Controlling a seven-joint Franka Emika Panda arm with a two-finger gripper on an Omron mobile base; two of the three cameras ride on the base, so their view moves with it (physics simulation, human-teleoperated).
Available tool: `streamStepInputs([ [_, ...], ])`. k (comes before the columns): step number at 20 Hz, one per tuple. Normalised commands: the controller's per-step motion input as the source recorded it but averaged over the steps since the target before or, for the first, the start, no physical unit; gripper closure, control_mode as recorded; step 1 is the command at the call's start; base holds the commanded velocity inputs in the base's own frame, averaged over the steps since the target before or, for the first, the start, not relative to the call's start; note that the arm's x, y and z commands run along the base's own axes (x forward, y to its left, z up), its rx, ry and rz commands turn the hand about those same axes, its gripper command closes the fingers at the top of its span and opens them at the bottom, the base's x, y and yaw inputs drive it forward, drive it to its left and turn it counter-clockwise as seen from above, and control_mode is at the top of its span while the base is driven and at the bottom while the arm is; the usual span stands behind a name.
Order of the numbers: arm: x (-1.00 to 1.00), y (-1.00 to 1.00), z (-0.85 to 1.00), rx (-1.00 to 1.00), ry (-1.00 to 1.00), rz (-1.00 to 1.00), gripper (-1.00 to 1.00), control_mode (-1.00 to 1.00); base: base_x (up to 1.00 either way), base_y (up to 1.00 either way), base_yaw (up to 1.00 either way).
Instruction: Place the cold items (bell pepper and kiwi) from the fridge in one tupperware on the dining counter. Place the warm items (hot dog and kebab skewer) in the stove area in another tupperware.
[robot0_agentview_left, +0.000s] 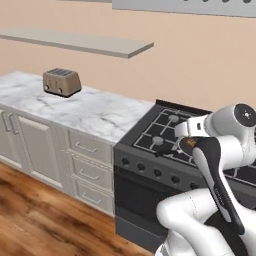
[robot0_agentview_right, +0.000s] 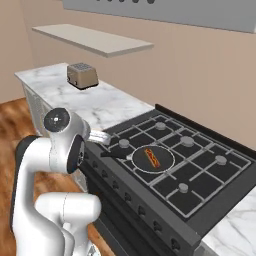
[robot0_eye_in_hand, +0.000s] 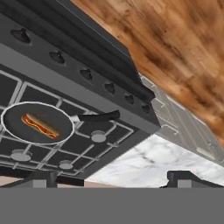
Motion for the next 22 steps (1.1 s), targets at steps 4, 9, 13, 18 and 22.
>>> streamStepInputs([
  [4,0.0,0.0,0.0,0.0,0.0,0.0,-1.0,1.0,0.73,0.02,-0.15],
  [9,0.34,0.0,-0.04,0.0,0.0,-0.09,-1.0,-1.0,0.24,0.0,-0.06],
  [13,0.54,-0.4,-0.15,0.0,0.07,-0.36,-1.0,-1.0,0.0,0.0,0.0],
  [18,0.36,-0.95,-0.23,0.0,0.4,-0.07,-1.0,-1.0,0.0,0.0,0.0],
  [22,0.23,-0.91,-0.37,-0.1,0.62,0.2,-1.0,-1.0,0.0,0.0,0.0],
])
